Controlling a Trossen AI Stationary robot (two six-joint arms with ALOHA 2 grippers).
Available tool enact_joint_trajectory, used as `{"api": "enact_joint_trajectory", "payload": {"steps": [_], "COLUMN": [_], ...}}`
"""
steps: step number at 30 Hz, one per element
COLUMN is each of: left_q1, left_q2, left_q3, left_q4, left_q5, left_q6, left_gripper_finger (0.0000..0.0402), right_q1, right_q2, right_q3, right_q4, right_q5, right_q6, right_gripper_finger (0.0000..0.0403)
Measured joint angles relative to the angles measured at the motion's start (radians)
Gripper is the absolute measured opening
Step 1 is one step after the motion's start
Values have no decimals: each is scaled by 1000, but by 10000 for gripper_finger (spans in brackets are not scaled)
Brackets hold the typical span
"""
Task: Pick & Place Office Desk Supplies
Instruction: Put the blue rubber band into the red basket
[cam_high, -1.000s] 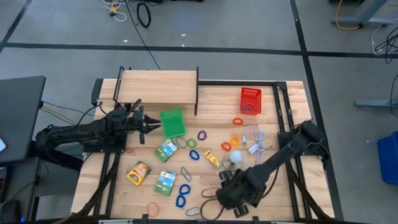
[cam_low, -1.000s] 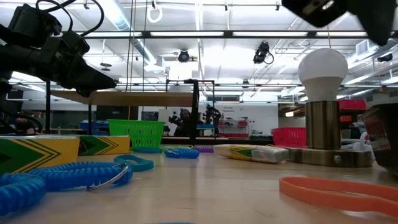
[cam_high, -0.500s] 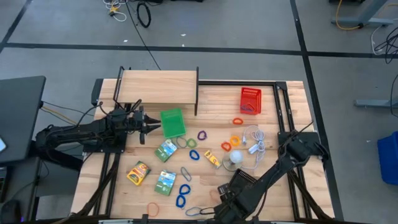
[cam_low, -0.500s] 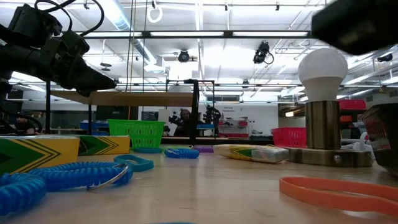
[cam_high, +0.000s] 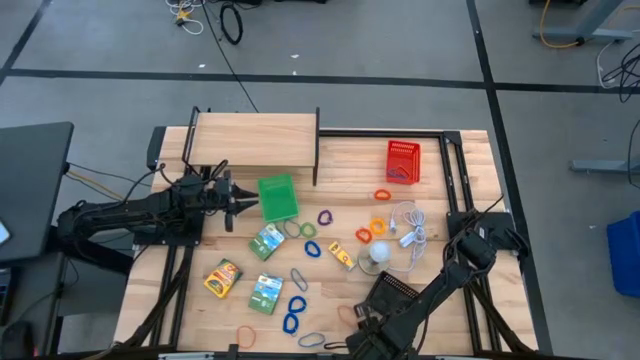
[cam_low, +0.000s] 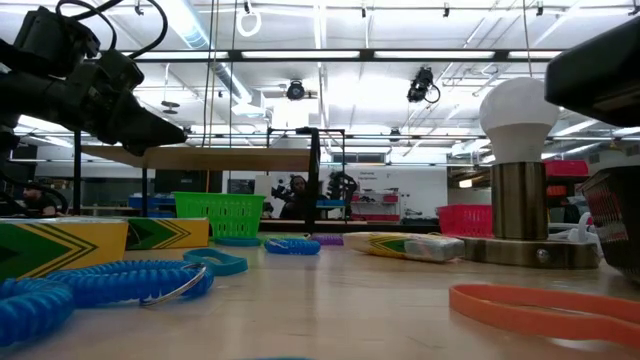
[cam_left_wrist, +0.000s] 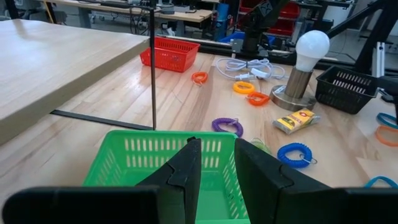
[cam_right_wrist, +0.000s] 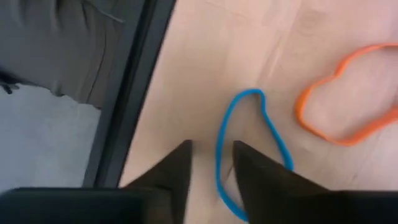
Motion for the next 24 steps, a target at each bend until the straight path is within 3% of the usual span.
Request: {"api": "enact_joint_trajectory", "payload": {"steps": [5, 12, 16, 24], "left_q1": [0, 0, 0, 0], "left_q2": [0, 0, 0, 0], "left_q3": [0, 0, 0, 0], "left_q4": [0, 0, 0, 0], "left_q5": [-15, -15, -15, -15], "left_q6": [0, 0, 0, 0], "left_gripper_finger": [104, 104, 104, 104], "right_q1": [3, 7, 7, -11], "right_q2": [7, 4, 0, -3], "right_q3": [2, 18, 98, 252], "right_q4": [-11, -11, 3, 28], "right_q5": [47, 65, 119, 349], "right_q6": [-4, 1, -22, -150], "right_gripper_finger": [12, 4, 2, 1]}}
